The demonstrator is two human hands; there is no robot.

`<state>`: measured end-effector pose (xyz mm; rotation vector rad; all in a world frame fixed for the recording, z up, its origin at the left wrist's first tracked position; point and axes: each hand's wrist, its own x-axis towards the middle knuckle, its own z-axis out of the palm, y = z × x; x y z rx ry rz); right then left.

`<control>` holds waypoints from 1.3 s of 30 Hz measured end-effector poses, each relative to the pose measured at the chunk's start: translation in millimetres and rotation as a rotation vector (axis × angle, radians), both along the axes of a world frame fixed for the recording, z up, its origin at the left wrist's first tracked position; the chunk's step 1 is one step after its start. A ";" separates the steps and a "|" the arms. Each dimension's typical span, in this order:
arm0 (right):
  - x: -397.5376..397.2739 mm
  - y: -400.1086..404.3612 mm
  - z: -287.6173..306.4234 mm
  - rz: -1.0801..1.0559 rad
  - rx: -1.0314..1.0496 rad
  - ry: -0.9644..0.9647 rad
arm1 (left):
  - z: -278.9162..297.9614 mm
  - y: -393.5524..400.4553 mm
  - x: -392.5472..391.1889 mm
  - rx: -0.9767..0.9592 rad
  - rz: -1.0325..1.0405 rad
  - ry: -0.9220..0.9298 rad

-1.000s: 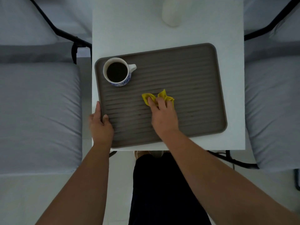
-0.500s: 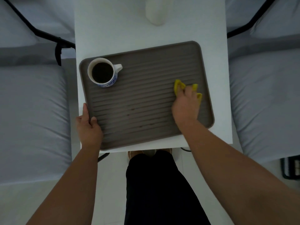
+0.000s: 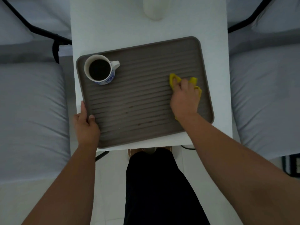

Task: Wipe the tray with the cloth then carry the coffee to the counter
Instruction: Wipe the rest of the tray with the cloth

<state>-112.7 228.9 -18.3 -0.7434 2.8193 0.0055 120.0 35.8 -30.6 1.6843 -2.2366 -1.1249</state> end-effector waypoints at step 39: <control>15.7 31.9 -5.6 0.427 -0.034 0.010 | -1.1 -1.2 -1.1 0.059 0.062 0.129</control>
